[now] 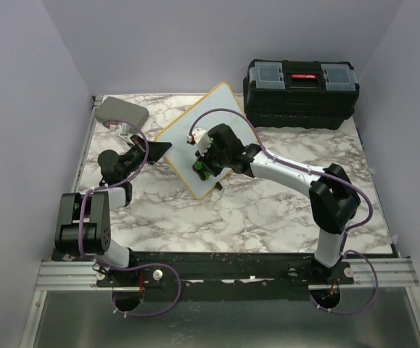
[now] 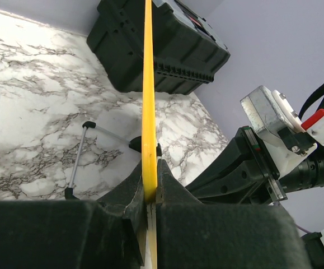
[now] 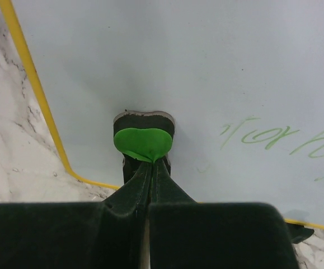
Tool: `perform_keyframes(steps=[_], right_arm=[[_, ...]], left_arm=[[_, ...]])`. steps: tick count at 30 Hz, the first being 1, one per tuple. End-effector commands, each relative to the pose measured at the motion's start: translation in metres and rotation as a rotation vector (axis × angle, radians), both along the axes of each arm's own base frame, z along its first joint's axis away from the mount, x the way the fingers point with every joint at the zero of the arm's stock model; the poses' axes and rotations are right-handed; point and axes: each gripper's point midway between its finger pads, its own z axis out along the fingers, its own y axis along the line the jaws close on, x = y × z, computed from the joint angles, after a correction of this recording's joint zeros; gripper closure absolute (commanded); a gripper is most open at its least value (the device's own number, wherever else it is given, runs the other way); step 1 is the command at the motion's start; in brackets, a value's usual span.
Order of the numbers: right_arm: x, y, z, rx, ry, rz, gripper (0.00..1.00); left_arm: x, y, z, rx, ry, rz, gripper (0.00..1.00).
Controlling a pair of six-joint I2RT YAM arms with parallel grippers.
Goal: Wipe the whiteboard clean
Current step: Erase the whiteboard at the whiteboard stand.
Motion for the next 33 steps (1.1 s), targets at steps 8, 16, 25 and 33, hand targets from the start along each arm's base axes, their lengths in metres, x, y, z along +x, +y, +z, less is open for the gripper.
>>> perform_keyframes(steps=[8,16,25,33], right_arm=[[0.044,-0.017,0.000,-0.067,-0.128,-0.228,0.99],[0.048,-0.024,0.003,-0.093,-0.165,-0.246,0.99],[-0.027,0.022,-0.007,0.027,0.082,0.155,0.99],[0.006,0.010,-0.001,-0.003,-0.012,-0.026,0.99]], left_arm=[[-0.015,-0.015,0.003,0.026,-0.026,-0.099,1.00],[-0.015,-0.016,0.003,0.024,-0.024,-0.099,1.00],[-0.014,-0.015,0.002,0.021,-0.025,-0.098,1.00],[-0.014,-0.015,0.004,0.023,-0.028,-0.099,1.00]])
